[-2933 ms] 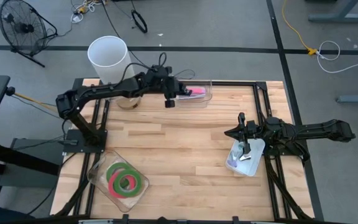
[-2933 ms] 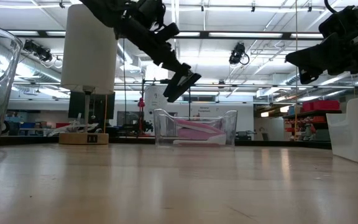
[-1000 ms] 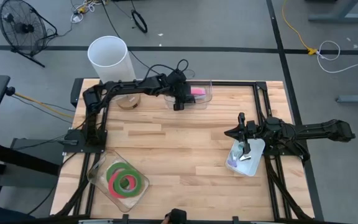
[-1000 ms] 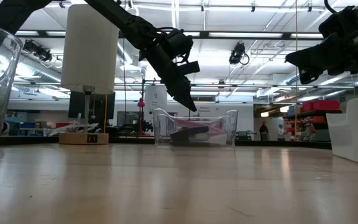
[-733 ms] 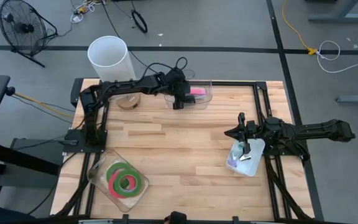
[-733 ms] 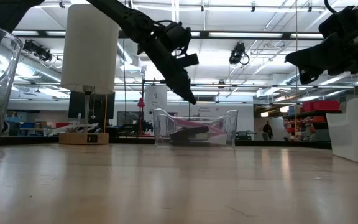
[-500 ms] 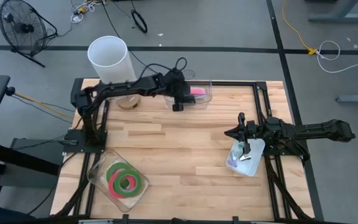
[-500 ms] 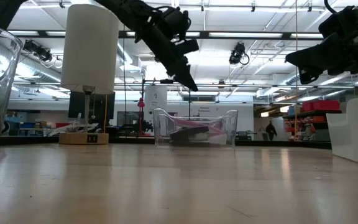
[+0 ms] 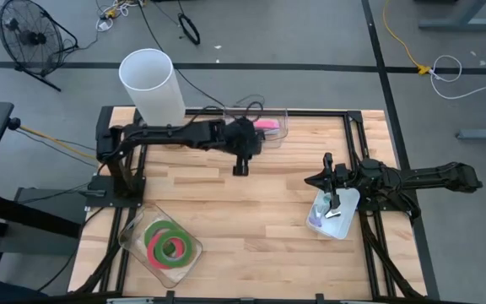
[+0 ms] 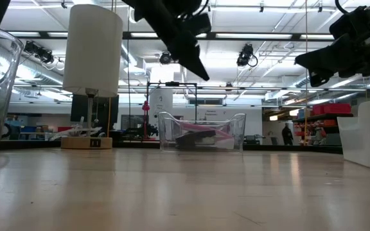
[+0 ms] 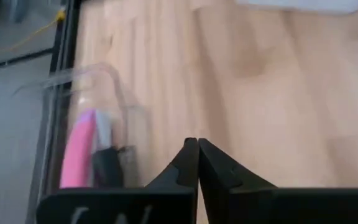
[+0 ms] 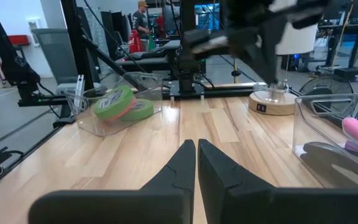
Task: Pick and place Stapler, Stapler remover, tape
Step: Return to Home Position
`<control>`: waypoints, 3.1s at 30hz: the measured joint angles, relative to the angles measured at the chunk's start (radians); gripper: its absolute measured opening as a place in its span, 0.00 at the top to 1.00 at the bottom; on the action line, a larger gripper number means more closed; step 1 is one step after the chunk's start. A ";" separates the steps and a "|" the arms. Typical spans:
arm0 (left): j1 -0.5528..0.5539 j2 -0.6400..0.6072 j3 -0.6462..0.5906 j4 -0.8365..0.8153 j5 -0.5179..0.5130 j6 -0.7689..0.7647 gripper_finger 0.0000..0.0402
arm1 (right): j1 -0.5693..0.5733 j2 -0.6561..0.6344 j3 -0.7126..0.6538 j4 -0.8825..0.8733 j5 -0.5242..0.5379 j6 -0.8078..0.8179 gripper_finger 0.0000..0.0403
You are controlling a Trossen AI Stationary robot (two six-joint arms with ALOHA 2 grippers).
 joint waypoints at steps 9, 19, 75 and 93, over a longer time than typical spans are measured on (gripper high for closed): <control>-0.085 -0.022 -0.031 0.051 0.170 -0.190 0.99 | 0.000 0.000 0.000 -0.001 0.000 0.000 0.94; -0.141 -0.191 -0.371 0.324 0.145 -0.278 0.99 | 0.000 0.000 0.000 -0.007 0.001 0.000 0.94; -0.183 -1.436 -1.489 0.703 0.038 -0.333 1.00 | 0.000 0.001 0.000 0.001 0.000 0.000 0.94; -0.183 -1.690 -1.489 0.519 0.038 -0.333 1.00 | 0.000 0.001 0.000 0.001 0.000 0.000 0.94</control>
